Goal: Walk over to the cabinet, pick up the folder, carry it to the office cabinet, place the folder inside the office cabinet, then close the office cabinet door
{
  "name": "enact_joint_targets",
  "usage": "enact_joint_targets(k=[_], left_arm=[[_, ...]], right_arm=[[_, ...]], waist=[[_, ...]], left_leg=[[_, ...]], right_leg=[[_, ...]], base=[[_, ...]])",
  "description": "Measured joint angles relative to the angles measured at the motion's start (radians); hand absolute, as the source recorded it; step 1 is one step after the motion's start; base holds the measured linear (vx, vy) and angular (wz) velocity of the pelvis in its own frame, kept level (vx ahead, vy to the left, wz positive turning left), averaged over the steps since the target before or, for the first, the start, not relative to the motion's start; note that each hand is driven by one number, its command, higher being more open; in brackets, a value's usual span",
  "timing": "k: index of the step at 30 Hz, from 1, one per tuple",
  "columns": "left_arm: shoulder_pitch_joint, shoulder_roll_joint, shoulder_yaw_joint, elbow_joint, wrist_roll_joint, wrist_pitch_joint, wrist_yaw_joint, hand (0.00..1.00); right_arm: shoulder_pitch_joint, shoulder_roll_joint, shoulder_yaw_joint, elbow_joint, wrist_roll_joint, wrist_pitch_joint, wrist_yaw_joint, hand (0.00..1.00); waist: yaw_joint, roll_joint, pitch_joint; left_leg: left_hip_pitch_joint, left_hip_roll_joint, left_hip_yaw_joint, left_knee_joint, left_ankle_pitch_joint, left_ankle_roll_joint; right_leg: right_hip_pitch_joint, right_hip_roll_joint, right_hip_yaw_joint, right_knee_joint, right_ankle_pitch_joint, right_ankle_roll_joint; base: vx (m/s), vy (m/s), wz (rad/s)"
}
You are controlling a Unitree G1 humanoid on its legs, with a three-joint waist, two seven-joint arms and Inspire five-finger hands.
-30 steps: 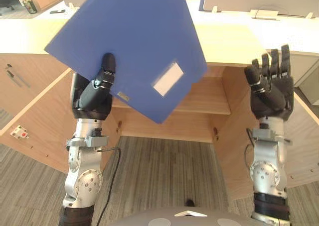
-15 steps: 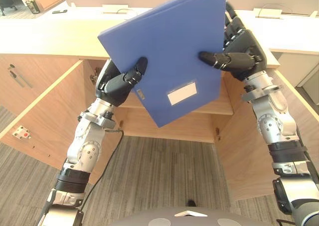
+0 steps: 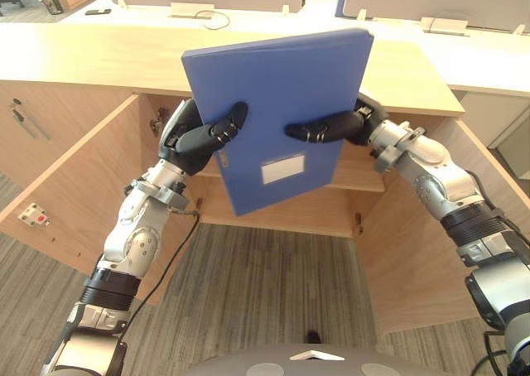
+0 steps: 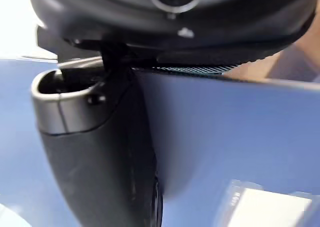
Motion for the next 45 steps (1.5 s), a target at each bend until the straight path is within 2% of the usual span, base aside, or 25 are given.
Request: enact_joint_targets(k=[2, 4, 5, 12, 16, 17, 18, 21, 24, 26, 27, 28, 31, 32, 35, 38, 40, 42, 44, 45], left_arm=[[0.000, 0.040, -0.015, 0.026, 0.007, 0.001, -0.016, 0.00], [0.000, 0.062, -0.024, 0.034, 0.030, 0.002, -0.022, 0.00], [0.000, 0.067, -0.030, 0.050, 0.034, 0.005, -0.023, 1.00], [0.014, 0.051, -0.063, 0.059, 0.003, 0.001, -0.036, 1.00], [0.121, 0.089, -0.137, 0.050, 0.008, 0.002, -0.071, 1.00], [0.177, 0.098, -0.153, 0.050, 0.025, 0.008, -0.077, 1.00], [0.235, 0.094, -0.168, 0.053, 0.057, 0.014, -0.077, 1.00], [0.319, 0.069, -0.175, 0.093, 0.211, 0.048, -0.078, 1.00], [0.368, -0.043, -0.147, 0.254, 0.426, 0.076, -0.077, 1.00], [0.373, -0.170, -0.080, 0.442, 0.607, 0.118, -0.050, 1.00], [0.373, -0.199, -0.054, 0.491, 0.644, 0.127, -0.037, 1.00], [0.376, -0.263, 0.019, 0.609, 0.714, 0.139, -0.003, 1.00], [0.378, -0.329, 0.150, 0.783, 0.799, 0.143, 0.064, 1.00], [0.377, -0.342, 0.195, 0.863, 0.822, 0.156, 0.117, 1.00], [0.380, -0.344, 0.232, 1.001, 0.821, 0.171, 0.215, 1.00], [0.398, -0.355, 0.234, 1.010, 0.794, 0.174, 0.256, 1.00], [0.400, -0.374, 0.233, 1.005, 0.743, 0.171, 0.262, 1.00], [0.399, -0.385, 0.216, 1.000, 0.710, 0.165, 0.256, 1.00], [0.391, -0.395, 0.203, 0.993, 0.695, 0.151, 0.257, 1.00], [0.389, -0.401, 0.195, 0.990, 0.695, 0.148, 0.257, 1.00]], right_arm=[[0.000, -0.046, 0.078, 0.000, 0.012, 0.050, 0.046, 0.00], [0.000, -0.070, 0.130, 0.000, 0.025, 0.073, 0.060, 0.00], [0.002, -0.076, 0.165, 0.000, 0.051, 0.077, 0.069, 0.00], [0.047, -0.085, 0.181, -0.004, 0.071, 0.076, 0.075, 0.00], [0.180, -0.082, 0.181, -0.015, 0.056, 0.077, 0.111, 0.00], [0.241, -0.078, 0.176, -0.022, 0.026, 0.079, 0.117, 0.00], [0.303, -0.069, 0.164, -0.025, -0.007, 0.086, 0.127, 0.00], [0.446, -0.023, 0.109, -0.026, -0.096, 0.102, 0.136, 0.00], [0.572, 0.130, -0.033, 0.075, -0.163, 0.105, 0.123, 0.00], [0.602, 0.287, -0.214, 0.178, -0.167, 0.105, 0.055, 0.00], [0.602, 0.313, -0.253, 0.195, -0.168, 0.105, 0.033, 0.00], [0.602, 0.363, -0.357, 0.239, -0.167, 0.101, -0.027, 0.00], [0.591, 0.406, -0.513, 0.299, -0.190, 0.088, -0.117, 0.00], [0.573, 0.407, -0.556, 0.332, -0.240, 0.079, -0.167, 0.00], [0.550, 0.398, -0.615, 0.425, -0.352, 0.068, -0.273, 0.00], [0.549, 0.415, -0.649, 0.492, -0.364, 0.069, -0.336, 0.00], [0.542, 0.460, -0.690, 0.517, -0.321, 0.069, -0.396, 0.00], [0.511, 0.511, -0.714, 0.553, -0.172, 0.066, -0.451, 0.00], [0.474, 0.547, -0.707, 0.580, -0.063, 0.053, -0.476, 0.00], [0.451, 0.570, -0.688, 0.595, 0.003, 0.037, -0.488, 0.00]], waist=[[0.006, -0.004, 0.001], [0.006, -0.011, 0.002], [0.005, -0.015, 0.002], [0.010, -0.028, 0.003], [0.013, -0.028, 0.003], [0.012, -0.028, 0.003], [0.011, -0.029, 0.004], [0.012, -0.030, 0.007], [-0.001, -0.022, 0.013], [-0.007, -0.014, 0.017], [-0.008, -0.015, 0.018], [-0.006, -0.014, 0.018], [0.000, -0.013, 0.019], [-0.001, -0.012, 0.019], [0.002, -0.007, 0.022], [0.001, -0.001, 0.026], [0.005, 0.011, 0.034], [0.004, 0.032, 0.052], [0.006, 0.052, 0.079], [0.008, 0.059, 0.091]], left_leg=[[-0.001, 0.001, -0.002, 0.003, 0.000, -0.001], [-0.003, 0.002, -0.004, 0.009, -0.001, -0.002], [-0.007, 0.004, -0.007, 0.016, -0.003, -0.002], [-0.018, 0.012, -0.017, 0.033, -0.005, -0.004], [-0.021, 0.016, -0.020, 0.033, -0.005, -0.004], [-0.022, 0.016, -0.021, 0.032, -0.005, -0.004], [-0.026, 0.015, -0.021, 0.032, -0.005, -0.004], [-0.032, 0.015, -0.024, 0.033, -0.005, -0.004], [-0.033, 0.004, -0.033, 0.026, 0.002, -0.001], [-0.034, -0.007, -0.032, 0.003, 0.019, 0.003], [-0.033, -0.010, -0.032, -0.006, 0.024, 0.003], [-0.032, -0.019, -0.036, -0.014, 0.029, 0.002], [-0.028, -0.020, -0.040, -0.022, 0.033, 0.001], [-0.027, -0.020, -0.039, -0.023, 0.034, 0.001], [-0.019, -0.020, -0.037, -0.030, 0.034, 0.001], [-0.017, -0.025, -0.033, -0.037, 0.035, 0.001], [-0.018, -0.028, -0.017, -0.037, 0.032, 0.004], [-0.001, -0.021, 0.001, -0.031, 0.023, 0.007], [0.025, -0.012, 0.011, -0.031, 0.010, 0.007], [0.044, -0.011, 0.022, -0.033, 0.003, 0.017]], right_leg=[[0.002, 0.000, -0.002, 0.000, 0.000, 0.000], [0.004, 0.000, -0.007, 0.000, 0.000, 0.000], [0.005, 0.000, -0.010, 0.000, 0.000, 0.000], [0.007, 0.006, -0.018, -0.001, 0.002, -0.002], [0.007, 0.009, -0.023, -0.001, 0.002, -0.002], [0.005, 0.009, -0.024, -0.001, 0.002, -0.002], [0.001, 0.009, -0.024, -0.001, 0.002, -0.002], [-0.003, 0.008, -0.026, -0.001, 0.002, -0.002], [-0.003, 0.000, -0.040, 0.000, 0.002, -0.002], [-0.019, -0.009, -0.036, 0.000, 0.006, 0.005], [-0.021, -0.011, -0.036, 0.000, 0.007, 0.006], [-0.022, -0.012, -0.038, 0.000, 0.007, 0.006], [-0.020, -0.013, -0.040, -0.001, 0.007, 0.006], [-0.020, -0.012, -0.040, -0.001, 0.007, 0.006], [-0.018, -0.012, -0.038, -0.001, 0.007, 0.006], [-0.024, -0.017, -0.037, 0.000, 0.006, 0.007], [-0.053, -0.021, -0.018, 0.044, -0.013, 0.012], [-0.103, -0.023, -0.008, 0.166, -0.044, 0.006], [-0.122, -0.021, -0.030, 0.253, -0.043, 0.005], [-0.128, -0.026, -0.063, 0.291, -0.040, 0.000]], base=[[-0.04, -0.030, 0.03], [-0.05, -0.030, 0.05], [-0.05, -0.032, 0.05], [-0.05, -0.033, 0.04], [-0.02, -0.016, 0.01], [0.00, 0.000, 0.00], [0.00, 0.000, 0.00], [-0.01, -0.004, 0.02], [-0.05, -0.006, 0.06], [-0.09, -0.003, -0.02], [-0.11, -0.015, 0.05], [-0.08, -0.010, 0.06], [-0.05, -0.019, 0.04], [-0.04, -0.022, 0.00], [-0.02, -0.017, -0.04], [-0.02, 0.001, -0.06], [-0.03, 0.023, -0.21], [-0.03, 0.023, -0.29], [-0.10, 0.016, -0.26], [-0.12, 0.022, -0.25]])
